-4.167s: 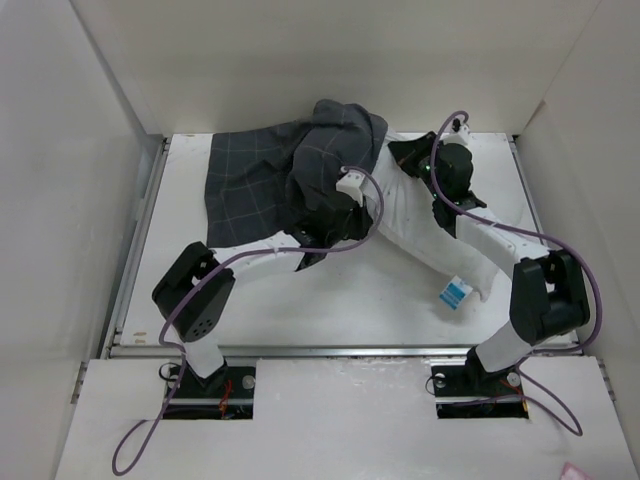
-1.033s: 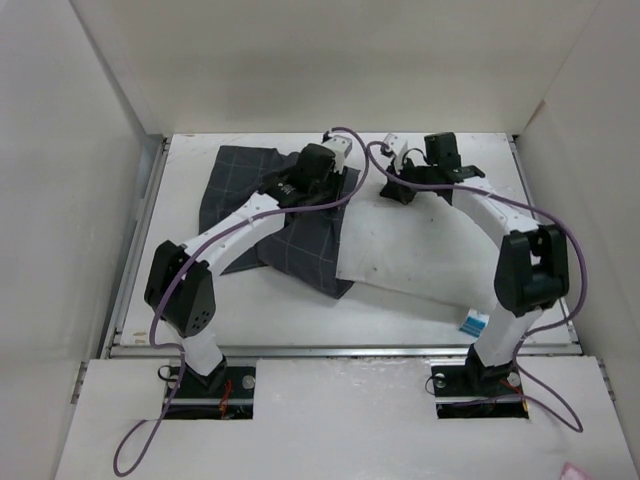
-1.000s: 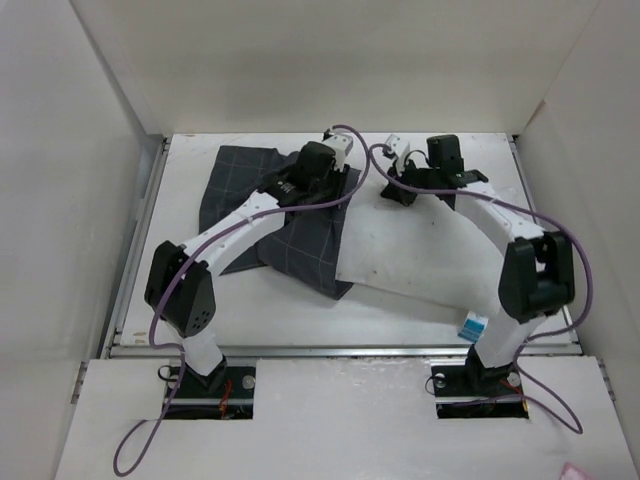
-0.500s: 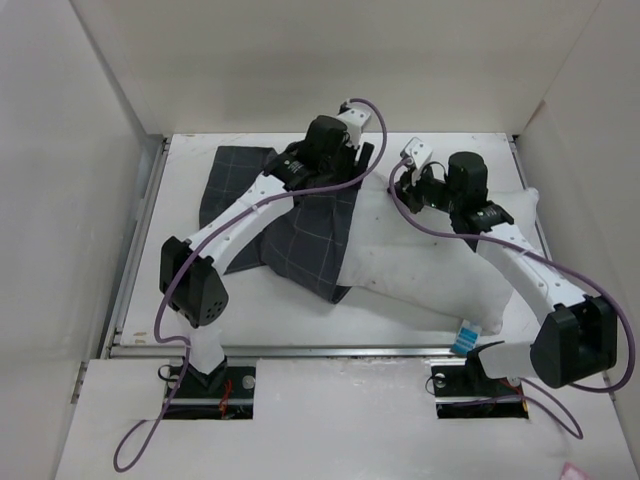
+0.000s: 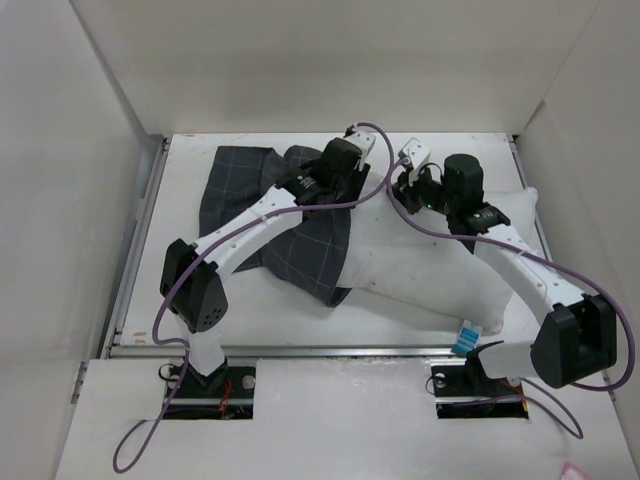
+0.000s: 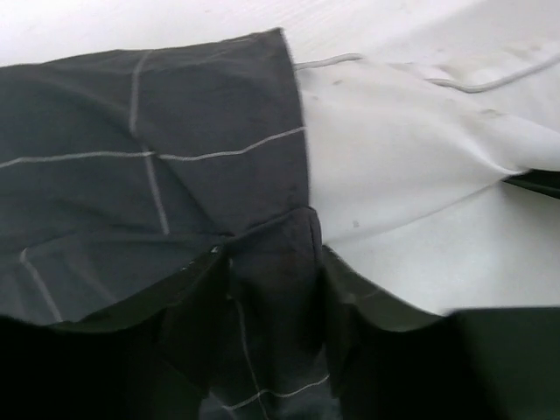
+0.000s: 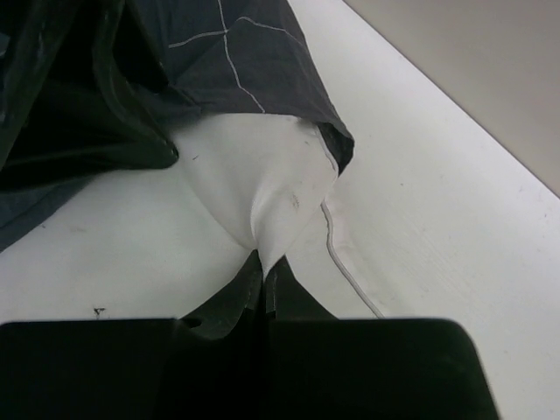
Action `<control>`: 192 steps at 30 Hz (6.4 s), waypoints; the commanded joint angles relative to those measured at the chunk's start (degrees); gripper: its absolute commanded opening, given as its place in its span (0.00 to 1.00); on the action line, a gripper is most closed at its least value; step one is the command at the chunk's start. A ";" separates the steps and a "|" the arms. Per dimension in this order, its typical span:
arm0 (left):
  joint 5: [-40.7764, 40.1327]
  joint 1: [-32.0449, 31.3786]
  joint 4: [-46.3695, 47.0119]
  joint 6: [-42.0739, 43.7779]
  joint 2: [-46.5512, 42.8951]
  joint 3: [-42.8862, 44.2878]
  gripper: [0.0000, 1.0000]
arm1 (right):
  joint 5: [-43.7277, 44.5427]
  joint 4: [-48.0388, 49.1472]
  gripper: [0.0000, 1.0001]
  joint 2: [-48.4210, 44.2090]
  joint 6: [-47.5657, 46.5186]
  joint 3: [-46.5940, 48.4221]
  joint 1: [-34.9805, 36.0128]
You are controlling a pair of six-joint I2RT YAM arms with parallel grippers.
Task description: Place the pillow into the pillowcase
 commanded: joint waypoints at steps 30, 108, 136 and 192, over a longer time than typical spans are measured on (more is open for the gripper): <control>16.82 -10.02 2.24 0.14 -4.34 10.71 0.00 | 24.56 54.88 0.00 5.01 54.80 -6.99 8.31; 25.88 7.03 13.78 -11.11 1.96 0.38 0.00 | 7.49 -3.95 0.00 21.12 16.51 10.77 7.34; 42.09 -9.58 9.23 -12.34 0.04 14.71 0.00 | 17.97 49.51 0.00 5.03 45.34 -10.85 7.34; -2.32 7.47 22.46 -28.93 -40.19 -42.64 1.00 | 26.56 -12.14 1.00 1.84 0.45 5.04 21.66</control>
